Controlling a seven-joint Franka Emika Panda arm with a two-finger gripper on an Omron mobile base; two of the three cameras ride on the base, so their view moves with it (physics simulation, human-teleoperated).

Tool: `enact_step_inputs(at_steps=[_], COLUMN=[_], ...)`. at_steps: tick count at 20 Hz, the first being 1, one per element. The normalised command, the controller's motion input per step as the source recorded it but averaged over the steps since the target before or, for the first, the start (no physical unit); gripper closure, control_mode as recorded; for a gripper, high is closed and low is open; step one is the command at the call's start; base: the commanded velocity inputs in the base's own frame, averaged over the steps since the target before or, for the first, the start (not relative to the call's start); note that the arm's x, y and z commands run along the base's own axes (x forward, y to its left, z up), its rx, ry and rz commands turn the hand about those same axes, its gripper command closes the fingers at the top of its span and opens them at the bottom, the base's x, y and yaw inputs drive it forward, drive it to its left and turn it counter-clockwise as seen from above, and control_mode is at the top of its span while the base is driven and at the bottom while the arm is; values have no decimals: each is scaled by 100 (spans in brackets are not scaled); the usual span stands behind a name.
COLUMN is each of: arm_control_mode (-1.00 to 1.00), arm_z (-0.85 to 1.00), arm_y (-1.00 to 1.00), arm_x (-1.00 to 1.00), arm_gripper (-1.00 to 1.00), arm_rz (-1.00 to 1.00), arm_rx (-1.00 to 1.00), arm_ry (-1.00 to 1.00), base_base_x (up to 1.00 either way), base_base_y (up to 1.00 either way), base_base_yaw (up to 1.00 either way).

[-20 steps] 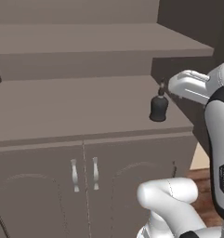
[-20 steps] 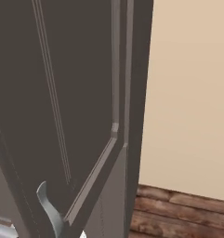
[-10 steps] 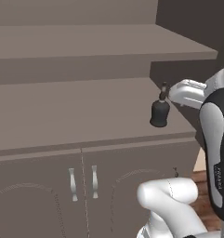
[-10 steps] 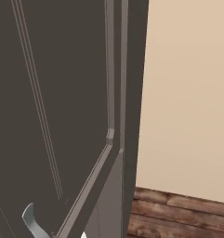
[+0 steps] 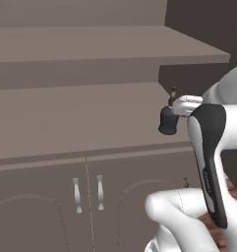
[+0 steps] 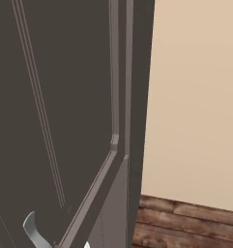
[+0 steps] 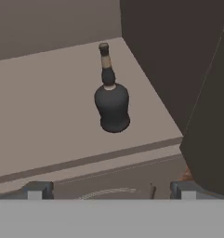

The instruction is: There is a bowl on the dining counter. Grab a lemon wedge from the fridge and place it in the bowl. Then get the liquor bottle and glass cup from the cabinet and place them next to the bowl.

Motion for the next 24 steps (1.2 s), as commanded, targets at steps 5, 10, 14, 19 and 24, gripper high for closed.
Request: enact_step_inputs(at_steps=[5, 10, 14, 19, 24], arm_control_mode=[-100, -100, -100, -100, -100], arm_z=[0, -13, -26, -24, -25], arm_y=[-5, -17, -18, -5, 0], arm_x=[51, 44, 50, 47, 47], arm_gripper=[-100, -100, -100, -100, -100], arm_rz=[0, 0, 0, 0, 0], arm_rx=[-3, 0, 0, 0, -1], arm_ry=[8, 4, 0, 0, 0], base_base_x=[0, 0, 0, 0, 0], base_base_y=[0, 0, 0, 0, 0], base_base_yaw=[0, 0, 0, 0, 0])
